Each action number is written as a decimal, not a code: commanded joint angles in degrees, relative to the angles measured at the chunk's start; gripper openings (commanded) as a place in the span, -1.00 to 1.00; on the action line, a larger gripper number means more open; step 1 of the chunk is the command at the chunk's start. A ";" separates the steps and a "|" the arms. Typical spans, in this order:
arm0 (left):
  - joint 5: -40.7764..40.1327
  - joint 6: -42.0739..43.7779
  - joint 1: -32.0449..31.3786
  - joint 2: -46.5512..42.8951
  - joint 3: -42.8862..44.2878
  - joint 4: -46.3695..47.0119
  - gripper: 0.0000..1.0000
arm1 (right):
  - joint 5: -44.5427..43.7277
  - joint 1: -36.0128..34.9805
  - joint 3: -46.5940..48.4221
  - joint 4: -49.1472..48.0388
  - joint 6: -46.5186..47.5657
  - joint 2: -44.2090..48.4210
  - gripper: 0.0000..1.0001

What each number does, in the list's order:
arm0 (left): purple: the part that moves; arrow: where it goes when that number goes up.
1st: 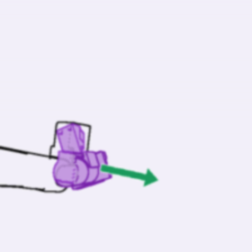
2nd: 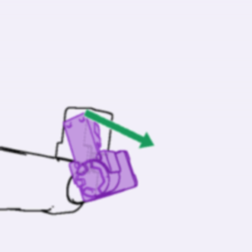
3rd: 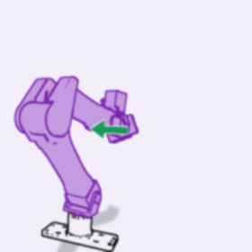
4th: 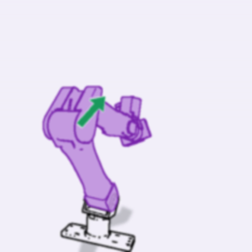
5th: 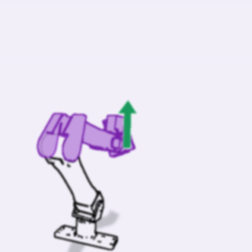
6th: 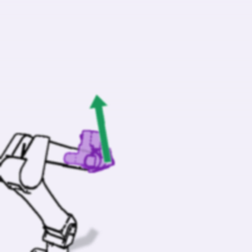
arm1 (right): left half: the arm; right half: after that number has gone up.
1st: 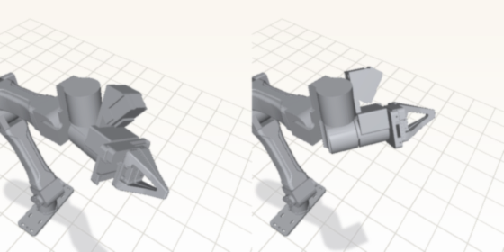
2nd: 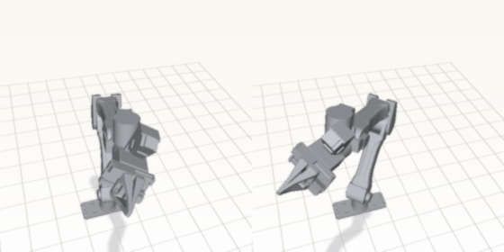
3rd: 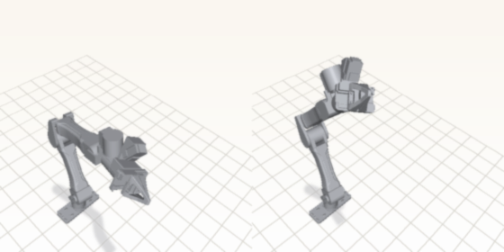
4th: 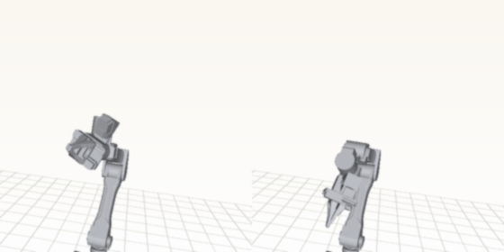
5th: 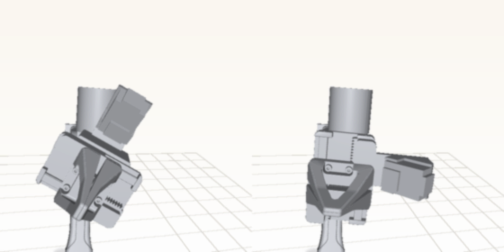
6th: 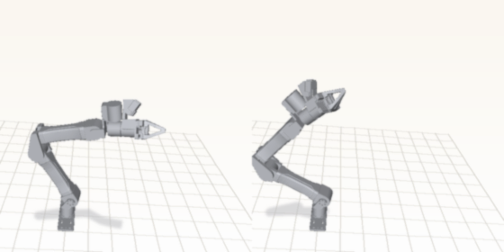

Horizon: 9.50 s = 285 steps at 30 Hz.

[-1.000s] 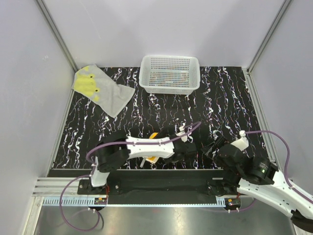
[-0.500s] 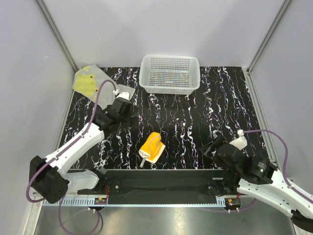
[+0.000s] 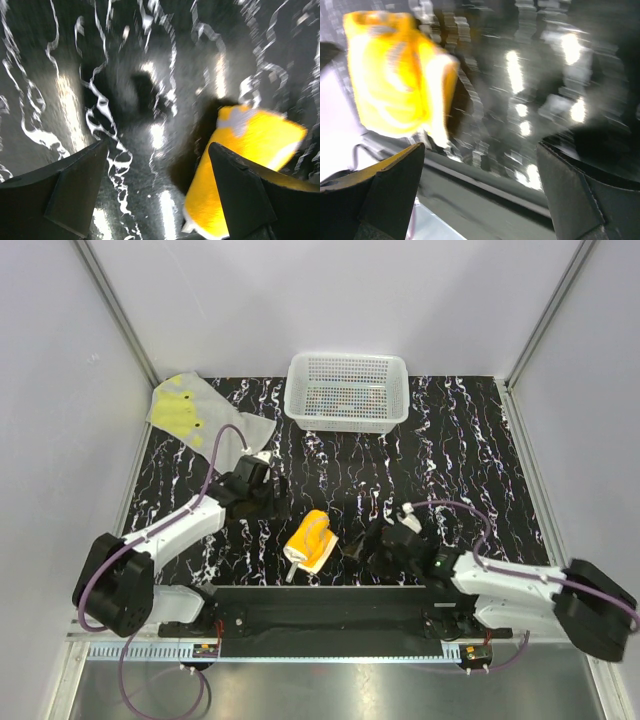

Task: Roll the towels
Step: Roll the towel, then place the rolled towel into the container, then move the towel to the center of the board, then fold the towel

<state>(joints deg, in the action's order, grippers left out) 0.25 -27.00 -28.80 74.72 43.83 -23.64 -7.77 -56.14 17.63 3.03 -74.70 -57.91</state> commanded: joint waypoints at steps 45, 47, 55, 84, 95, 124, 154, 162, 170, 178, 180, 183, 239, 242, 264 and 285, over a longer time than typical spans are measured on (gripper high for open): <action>-6.23 1.16 -8.21 -23.91 7.84 -22.06 0.97 | 19.51 25.89 55.37 7.07 41.63 -29.93 -1.00; -6.84 2.39 -8.12 -25.41 8.55 -23.73 0.98 | 21.73 29.15 67.67 11.55 45.85 -35.84 -1.00; -3.77 5.03 -7.77 -29.54 6.88 -21.10 0.98 | 36.68 38.56 121.74 28.93 50.09 -73.71 -1.00; -1.57 5.82 -4.60 -28.75 3.80 -17.14 0.98 | 37.66 40.58 134.96 16.48 40.84 -102.41 0.16; -3.24 5.56 -4.60 -28.93 3.89 -17.49 0.97 | 37.47 44.80 131.61 17.72 42.27 -94.59 0.99; 7.83 -17.38 30.46 12.89 0.90 20.81 0.80 | 33.35 45.42 50.15 6.73 35.50 -10.04 0.99; 2.93 -14.83 23.89 12.84 4.25 15.56 -1.00 | 30.54 45.42 40.20 17.51 39.71 0.95 0.99; 0.10 -26.23 4.23 6.40 -1.73 16.33 -1.00 | 18.16 45.50 41.52 31.33 41.12 8.68 1.00; -0.16 -37.50 -11.71 19.40 7.73 23.02 -1.00 | 6.21 45.50 42.05 43.28 40.42 11.14 0.99; 6.58 -43.48 -22.44 38.65 30.24 28.99 -0.92 | -1.63 45.50 41.52 48.56 39.28 14.23 1.00; 8.09 -42.18 -23.75 41.37 36.65 27.26 -0.55 | -1.81 45.50 41.35 48.91 39.10 14.05 0.99; 8.54 -40.15 -24.11 38.77 37.65 24.25 0.59 | -0.50 45.50 40.82 48.83 38.75 13.88 0.99; 3.62 -20.11 18.25 -14.86 -26.17 15.20 -1.00 | 19.55 49.02 25.35 10.51 34.44 -34.29 -0.79; 3.09 -19.84 18.25 -16.87 -25.38 13.72 -1.00 | 19.90 49.02 25.44 10.68 34.35 -34.11 -1.00; 5.72 -18.96 18.34 -24.27 -17.96 6.13 0.09 | 13.21 48.85 25.20 29.15 35.33 -7.04 -1.00; 11.61 -21.60 8.94 -2.83 -22.21 22.75 0.01 | 14.71 45.24 19.81 25.28 34.97 -14.95 -1.00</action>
<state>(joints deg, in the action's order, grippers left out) 11.18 -48.93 -19.18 69.56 22.44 -0.49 6.79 -10.46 36.27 30.06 -39.68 -72.71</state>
